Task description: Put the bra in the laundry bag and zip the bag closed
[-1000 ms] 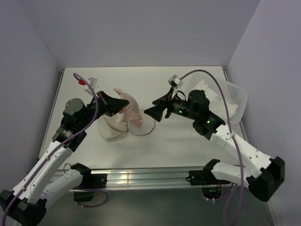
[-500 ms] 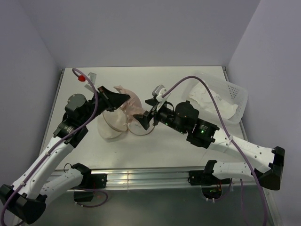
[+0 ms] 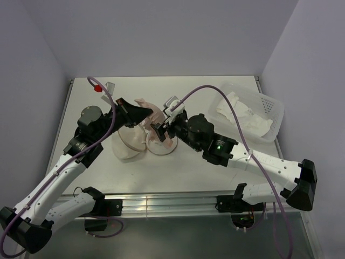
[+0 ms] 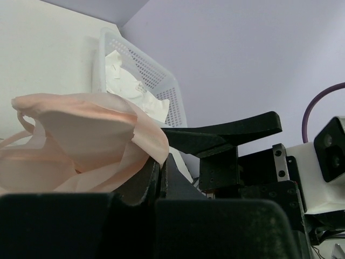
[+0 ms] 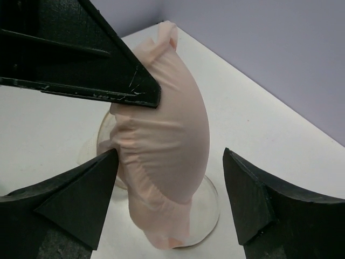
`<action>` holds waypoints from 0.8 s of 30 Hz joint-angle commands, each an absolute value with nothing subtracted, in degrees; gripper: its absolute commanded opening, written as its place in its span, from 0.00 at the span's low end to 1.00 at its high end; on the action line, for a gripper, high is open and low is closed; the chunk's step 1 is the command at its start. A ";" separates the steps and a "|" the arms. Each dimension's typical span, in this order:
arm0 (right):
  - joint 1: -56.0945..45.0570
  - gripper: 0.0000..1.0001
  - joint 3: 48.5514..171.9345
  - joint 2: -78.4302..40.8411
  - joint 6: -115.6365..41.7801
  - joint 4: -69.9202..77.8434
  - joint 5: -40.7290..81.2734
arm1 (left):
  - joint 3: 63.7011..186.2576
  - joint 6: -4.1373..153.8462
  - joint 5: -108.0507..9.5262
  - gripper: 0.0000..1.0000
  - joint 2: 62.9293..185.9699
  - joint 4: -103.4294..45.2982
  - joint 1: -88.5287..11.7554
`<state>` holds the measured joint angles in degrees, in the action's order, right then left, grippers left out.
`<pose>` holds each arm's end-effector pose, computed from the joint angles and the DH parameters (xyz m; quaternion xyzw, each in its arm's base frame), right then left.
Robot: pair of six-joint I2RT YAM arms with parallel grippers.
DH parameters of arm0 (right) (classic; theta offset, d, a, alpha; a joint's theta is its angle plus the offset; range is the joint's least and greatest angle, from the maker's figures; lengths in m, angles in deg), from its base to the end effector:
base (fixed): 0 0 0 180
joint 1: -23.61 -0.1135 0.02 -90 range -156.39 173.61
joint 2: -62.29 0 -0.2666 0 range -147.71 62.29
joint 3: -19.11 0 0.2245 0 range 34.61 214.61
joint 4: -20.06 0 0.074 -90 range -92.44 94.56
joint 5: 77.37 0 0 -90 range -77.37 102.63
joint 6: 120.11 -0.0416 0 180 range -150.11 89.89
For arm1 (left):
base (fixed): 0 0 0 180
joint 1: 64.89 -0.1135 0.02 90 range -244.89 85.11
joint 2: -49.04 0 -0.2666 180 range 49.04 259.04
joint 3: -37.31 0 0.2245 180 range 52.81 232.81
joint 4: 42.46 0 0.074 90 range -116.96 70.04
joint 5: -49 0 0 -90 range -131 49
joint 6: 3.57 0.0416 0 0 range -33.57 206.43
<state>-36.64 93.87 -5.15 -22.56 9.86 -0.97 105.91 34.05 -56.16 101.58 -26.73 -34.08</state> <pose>0.1349 0.2163 0.3826 -0.3336 0.6427 0.2268 0.6513 0.1557 -0.1055 0.3879 -0.0389 0.7041 -0.5362 0.4640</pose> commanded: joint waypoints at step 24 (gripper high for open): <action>-18.15 0.00 96.22 0.76 -38.88 9.04 25.87 | 110.03 52.06 -58.22 0.81 93.79 -19.49 -33.51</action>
<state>-22.78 95.64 -2.25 -32.00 9.09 15.46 108.58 44.72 -56.75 97.42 -21.07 -33.55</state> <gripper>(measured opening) 0.113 0.799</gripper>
